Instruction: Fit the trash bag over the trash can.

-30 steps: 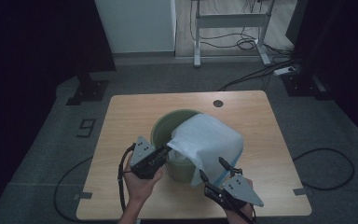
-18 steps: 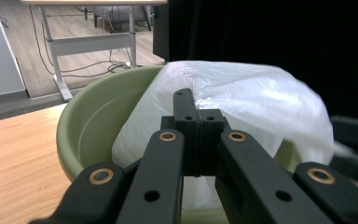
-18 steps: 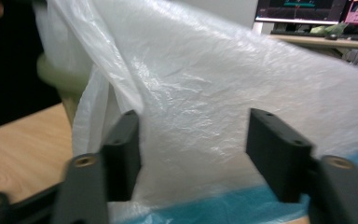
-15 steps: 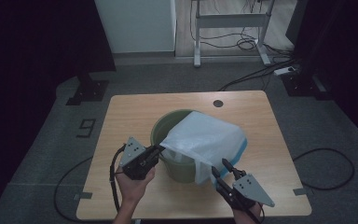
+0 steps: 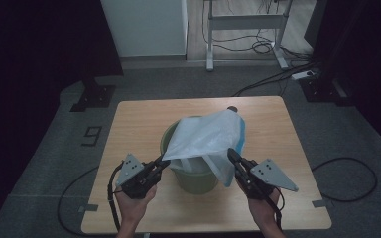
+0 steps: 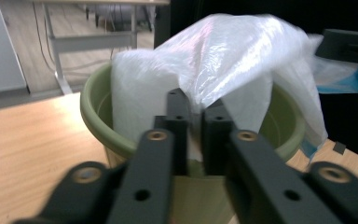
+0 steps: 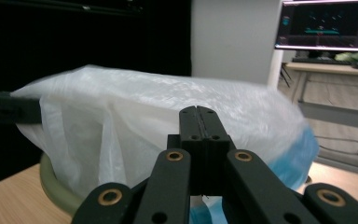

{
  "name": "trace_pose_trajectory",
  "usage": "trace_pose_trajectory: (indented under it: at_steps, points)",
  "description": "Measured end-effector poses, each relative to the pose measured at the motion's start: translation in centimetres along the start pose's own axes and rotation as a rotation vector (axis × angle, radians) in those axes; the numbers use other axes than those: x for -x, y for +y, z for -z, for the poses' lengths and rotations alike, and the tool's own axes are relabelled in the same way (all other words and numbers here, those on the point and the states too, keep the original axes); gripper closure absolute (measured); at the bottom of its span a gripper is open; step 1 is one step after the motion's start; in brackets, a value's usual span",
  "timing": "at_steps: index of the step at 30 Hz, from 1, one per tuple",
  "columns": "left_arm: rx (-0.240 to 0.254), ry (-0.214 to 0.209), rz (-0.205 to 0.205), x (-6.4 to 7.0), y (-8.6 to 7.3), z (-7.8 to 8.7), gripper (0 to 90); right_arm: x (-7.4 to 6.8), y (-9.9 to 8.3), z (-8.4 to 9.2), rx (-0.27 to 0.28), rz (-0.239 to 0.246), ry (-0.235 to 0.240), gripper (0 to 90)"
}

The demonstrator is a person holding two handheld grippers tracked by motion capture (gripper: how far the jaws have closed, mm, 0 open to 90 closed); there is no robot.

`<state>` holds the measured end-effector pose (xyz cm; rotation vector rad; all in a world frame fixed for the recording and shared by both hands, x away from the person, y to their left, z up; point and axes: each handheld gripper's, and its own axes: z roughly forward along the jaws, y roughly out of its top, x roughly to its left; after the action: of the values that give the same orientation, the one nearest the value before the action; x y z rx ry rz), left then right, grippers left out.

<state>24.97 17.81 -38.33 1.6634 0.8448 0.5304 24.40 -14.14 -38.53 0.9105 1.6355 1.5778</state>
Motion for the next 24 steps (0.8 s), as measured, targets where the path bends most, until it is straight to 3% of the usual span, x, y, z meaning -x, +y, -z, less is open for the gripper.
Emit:
trace_pose_trajectory:
  at_steps: [3, 7, 11, 24]
  points:
    - [0.017, 0.035, -0.008, 0.2, 0.4, 0.3, 56.5, -0.3, 0.5, -0.4, 0.007, 0.010, 0.013, 88.9]
    - [0.042, 0.050, -0.024, 0.4, 1.4, 0.8, 43.9, -0.4, 0.9, -0.6, 0.014, 0.019, 0.014, 88.9]
    - [0.038, 0.040, -0.055, 0.5, 2.4, 0.5, 40.1, -0.3, 1.2, -0.6, 0.016, 0.027, 0.027, 88.9]
    - [0.010, 0.014, -0.065, 0.2, 4.8, -1.8, 39.8, -0.3, 1.6, -0.9, -0.007, 0.054, 0.037, 88.8]
